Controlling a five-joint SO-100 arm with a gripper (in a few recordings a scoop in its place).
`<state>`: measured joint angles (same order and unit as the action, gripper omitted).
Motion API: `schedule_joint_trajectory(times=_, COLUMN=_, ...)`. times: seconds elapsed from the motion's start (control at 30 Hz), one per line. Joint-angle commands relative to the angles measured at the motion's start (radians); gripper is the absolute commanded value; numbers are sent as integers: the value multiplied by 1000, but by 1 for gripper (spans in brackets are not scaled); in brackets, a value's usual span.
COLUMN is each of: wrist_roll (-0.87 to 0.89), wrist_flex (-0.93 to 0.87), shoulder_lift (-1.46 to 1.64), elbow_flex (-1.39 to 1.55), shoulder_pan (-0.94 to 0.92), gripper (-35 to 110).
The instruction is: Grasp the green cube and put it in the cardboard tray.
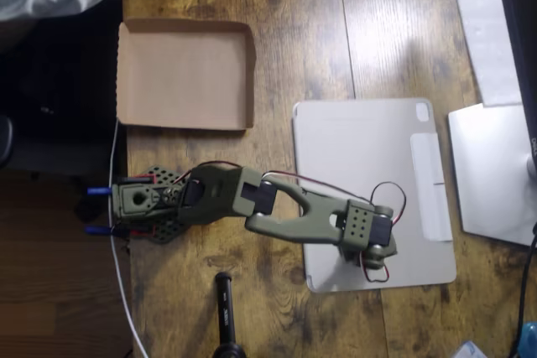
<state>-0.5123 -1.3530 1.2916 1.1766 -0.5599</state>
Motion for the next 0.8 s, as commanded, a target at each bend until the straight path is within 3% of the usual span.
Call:
schedule_joint_trajectory(times=0.0, wrist_roll=-17, wrist_flex=11, shoulder_lift=38, elbow_flex=48, shoulder_pan=0, gripper=19)
schedule_joint_trajectory(times=0.3, wrist_roll=-32, wrist_flex=92, shoulder_lift=64, elbow_flex=181, shoulder_pan=15, gripper=19)
schedule_joint_trajectory(times=0.47, wrist_roll=-25, wrist_flex=100, shoulder_lift=71, elbow_flex=183, shoulder_pan=20, gripper=2)
schedule_joint_trajectory(times=0.57, wrist_roll=-17, wrist_flex=98, shoulder_lift=81, elbow_flex=183, shoulder_pan=20, gripper=0)
schedule_joint_trajectory(times=0.77, wrist_roll=31, wrist_flex=-25, shoulder_lift=147, elbow_flex=183, shoulder_pan=69, gripper=0)
